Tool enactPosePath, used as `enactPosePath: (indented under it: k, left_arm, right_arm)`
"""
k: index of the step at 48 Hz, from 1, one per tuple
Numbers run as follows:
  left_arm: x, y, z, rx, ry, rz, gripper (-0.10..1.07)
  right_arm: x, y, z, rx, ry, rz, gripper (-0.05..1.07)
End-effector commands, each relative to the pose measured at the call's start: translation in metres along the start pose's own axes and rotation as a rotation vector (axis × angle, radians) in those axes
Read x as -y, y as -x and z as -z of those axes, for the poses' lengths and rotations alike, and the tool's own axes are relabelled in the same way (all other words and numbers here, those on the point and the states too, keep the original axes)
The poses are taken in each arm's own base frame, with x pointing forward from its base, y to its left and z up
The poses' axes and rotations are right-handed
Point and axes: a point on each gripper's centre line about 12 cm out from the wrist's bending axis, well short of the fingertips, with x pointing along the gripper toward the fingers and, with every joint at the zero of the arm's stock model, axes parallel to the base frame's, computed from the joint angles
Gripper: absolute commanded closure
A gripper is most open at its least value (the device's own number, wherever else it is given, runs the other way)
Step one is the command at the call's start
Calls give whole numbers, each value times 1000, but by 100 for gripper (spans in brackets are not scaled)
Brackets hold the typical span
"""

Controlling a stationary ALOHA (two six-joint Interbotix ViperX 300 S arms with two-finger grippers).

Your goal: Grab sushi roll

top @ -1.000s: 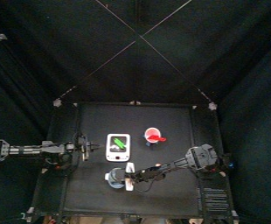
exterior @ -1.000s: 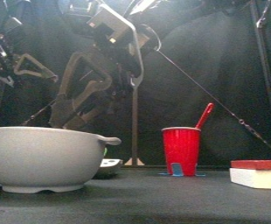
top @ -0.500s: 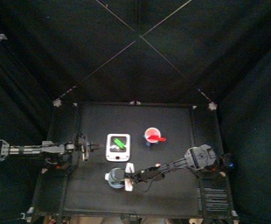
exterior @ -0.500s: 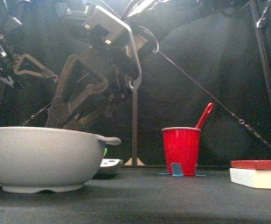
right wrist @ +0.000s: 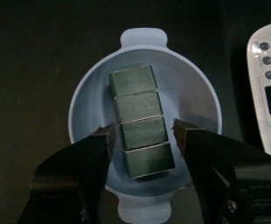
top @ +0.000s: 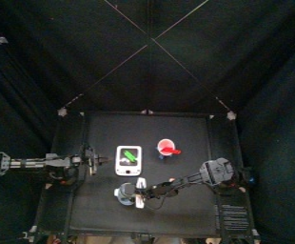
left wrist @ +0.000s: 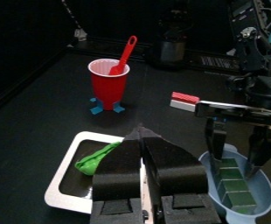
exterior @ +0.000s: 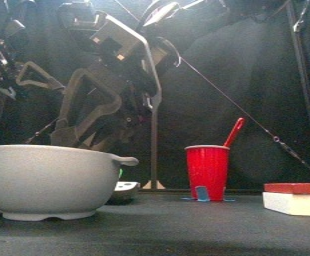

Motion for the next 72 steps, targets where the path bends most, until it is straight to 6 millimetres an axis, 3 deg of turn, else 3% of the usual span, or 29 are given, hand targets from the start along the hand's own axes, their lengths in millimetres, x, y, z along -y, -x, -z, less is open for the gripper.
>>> enactPosePath:
  k: [1, 33, 51, 72]
  left_arm:
    - [0, -1, -5, 18, 2, -2, 65]
    - [0, -1, -6, 20, 2, -2, 65]
    - [0, -1, -6, 22, 2, -3, 65]
    - [0, -1, -6, 20, 0, -2, 65]
  right_arm:
    - [0, 8, -16, 39, -15, -7, 13]
    - [5, 3, -15, 21, -12, 16, 16]
    - [4, 3, -17, 27, -15, 14, 32]
    - [0, 29, -39, 91, 2, 2, 33]
